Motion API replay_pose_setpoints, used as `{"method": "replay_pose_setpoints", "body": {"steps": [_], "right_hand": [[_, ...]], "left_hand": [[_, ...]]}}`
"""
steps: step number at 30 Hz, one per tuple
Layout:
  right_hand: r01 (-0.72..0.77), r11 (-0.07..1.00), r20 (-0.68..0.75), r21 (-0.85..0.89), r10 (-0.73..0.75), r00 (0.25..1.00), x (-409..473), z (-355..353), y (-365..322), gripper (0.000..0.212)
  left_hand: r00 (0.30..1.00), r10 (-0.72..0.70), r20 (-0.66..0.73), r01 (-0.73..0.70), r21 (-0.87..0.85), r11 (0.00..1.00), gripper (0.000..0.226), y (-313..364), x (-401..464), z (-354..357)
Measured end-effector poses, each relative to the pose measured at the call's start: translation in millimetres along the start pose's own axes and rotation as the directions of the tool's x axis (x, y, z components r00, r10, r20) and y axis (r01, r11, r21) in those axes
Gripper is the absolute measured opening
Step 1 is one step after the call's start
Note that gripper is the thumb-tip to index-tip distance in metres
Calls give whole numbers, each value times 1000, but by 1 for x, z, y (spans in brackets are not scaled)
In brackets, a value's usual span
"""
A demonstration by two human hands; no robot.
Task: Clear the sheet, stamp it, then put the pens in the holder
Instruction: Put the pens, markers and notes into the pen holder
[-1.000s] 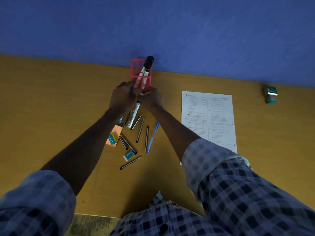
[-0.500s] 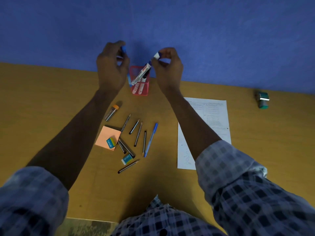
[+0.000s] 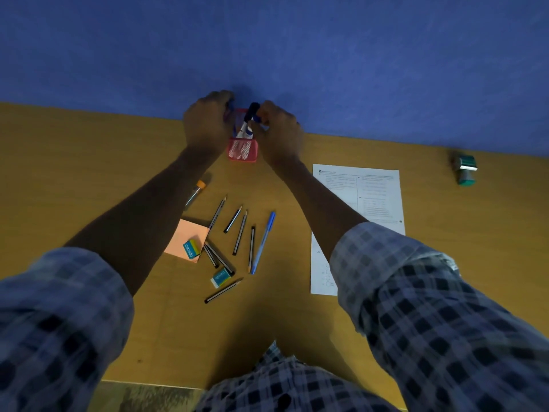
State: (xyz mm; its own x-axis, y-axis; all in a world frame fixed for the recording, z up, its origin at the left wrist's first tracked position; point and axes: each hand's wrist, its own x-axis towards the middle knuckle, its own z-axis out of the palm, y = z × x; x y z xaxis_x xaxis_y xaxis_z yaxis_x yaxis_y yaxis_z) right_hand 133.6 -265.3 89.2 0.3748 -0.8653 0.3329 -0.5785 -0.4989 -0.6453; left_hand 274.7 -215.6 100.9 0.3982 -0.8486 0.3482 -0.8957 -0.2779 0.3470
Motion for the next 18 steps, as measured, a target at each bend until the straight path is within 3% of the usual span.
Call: {"method": "replay_pose_setpoints", "body": {"steps": [4,8,11,13,15,18], "right_hand": [[-17,1000,-35,18,18,999,-3,3,3,33],[-114,990,-65,85,120,991,-19,4,4,50],[-163,980,-89,110,173,981,-42,9,5,44],[-193,977,-26,89,196,980,-59,15,4,35],[-195,979,124,59,186,975,-74,23,3,25],[-86,993,348,-85,110,931,-92,37,-3,25]], "left_hand": [[999,43,10,-44,95,995,38,-3,-4,1],[997,-60,-44,59,-3,998,53,-7,-25,-4],[988,-131,-76,127,-64,990,42,-15,-46,-3],[985,-168,-28,167,-40,985,33,-22,-61,0],[970,-230,74,230,1,973,32,-31,-75,3],[908,-322,267,310,87,947,43,-43,-93,5]]}}
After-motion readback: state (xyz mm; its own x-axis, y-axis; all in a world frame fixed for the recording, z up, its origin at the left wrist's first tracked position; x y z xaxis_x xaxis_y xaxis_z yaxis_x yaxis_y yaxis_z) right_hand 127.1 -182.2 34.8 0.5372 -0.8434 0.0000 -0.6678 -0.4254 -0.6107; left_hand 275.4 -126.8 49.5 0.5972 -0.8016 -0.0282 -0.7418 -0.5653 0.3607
